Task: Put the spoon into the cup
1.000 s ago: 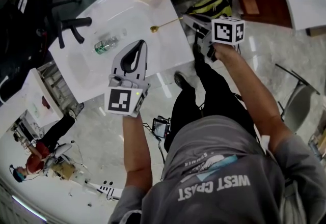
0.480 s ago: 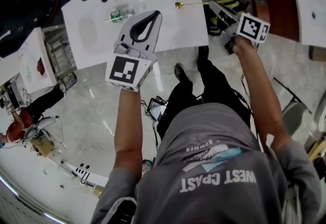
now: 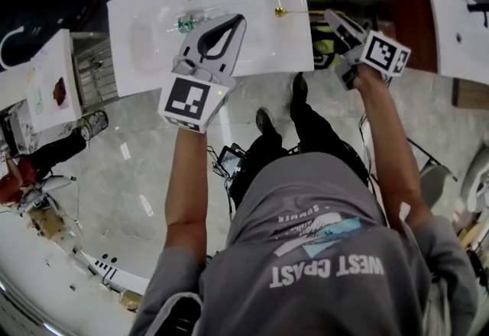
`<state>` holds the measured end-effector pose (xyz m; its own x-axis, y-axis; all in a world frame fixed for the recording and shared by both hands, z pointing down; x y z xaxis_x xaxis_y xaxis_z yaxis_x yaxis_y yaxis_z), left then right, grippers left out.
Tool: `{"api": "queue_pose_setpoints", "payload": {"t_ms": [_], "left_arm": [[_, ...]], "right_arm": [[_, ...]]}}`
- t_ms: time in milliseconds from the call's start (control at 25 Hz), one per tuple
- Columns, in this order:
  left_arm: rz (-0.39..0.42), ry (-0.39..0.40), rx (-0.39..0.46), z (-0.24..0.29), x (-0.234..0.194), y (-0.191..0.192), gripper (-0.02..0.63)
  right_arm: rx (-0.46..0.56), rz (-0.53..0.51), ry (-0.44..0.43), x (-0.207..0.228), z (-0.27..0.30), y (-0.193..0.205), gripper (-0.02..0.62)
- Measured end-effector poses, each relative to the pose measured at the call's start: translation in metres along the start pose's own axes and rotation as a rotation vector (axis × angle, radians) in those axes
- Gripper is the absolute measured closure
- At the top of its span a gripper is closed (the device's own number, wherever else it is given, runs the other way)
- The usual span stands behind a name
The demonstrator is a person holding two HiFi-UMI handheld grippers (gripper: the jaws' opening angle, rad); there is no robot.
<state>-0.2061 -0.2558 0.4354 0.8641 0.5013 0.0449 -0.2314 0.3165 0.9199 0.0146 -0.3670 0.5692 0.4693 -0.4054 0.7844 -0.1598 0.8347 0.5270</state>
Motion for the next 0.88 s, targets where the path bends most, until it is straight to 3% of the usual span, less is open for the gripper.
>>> {"api": "queue_pose_setpoints", "payload": {"t_ms": [480,880], "left_arm": [[0.041,-0.027,0.074,-0.036,-0.002,-0.022,0.604],[0.058,-0.039,0.105,-0.048,-0.007,-0.041,0.604]], "right_arm": [[0.039,-0.135,0.048,-0.050,-0.025,-0.018,0.563],[0.070,-0.316,0.102,-0.089,-0.036,-0.045,0.563]]}}
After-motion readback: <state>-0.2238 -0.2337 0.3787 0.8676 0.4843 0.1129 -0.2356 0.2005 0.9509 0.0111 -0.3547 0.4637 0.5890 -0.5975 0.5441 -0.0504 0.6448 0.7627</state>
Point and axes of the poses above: the fingertips, and each gripper's own axes: z forward along the fingers, x to its right, y out of its underside, the point moved 5 cm from there along -z, backward along the fingers, and after that the axes turned 6 degrees about -x, right-handed, at the moved point
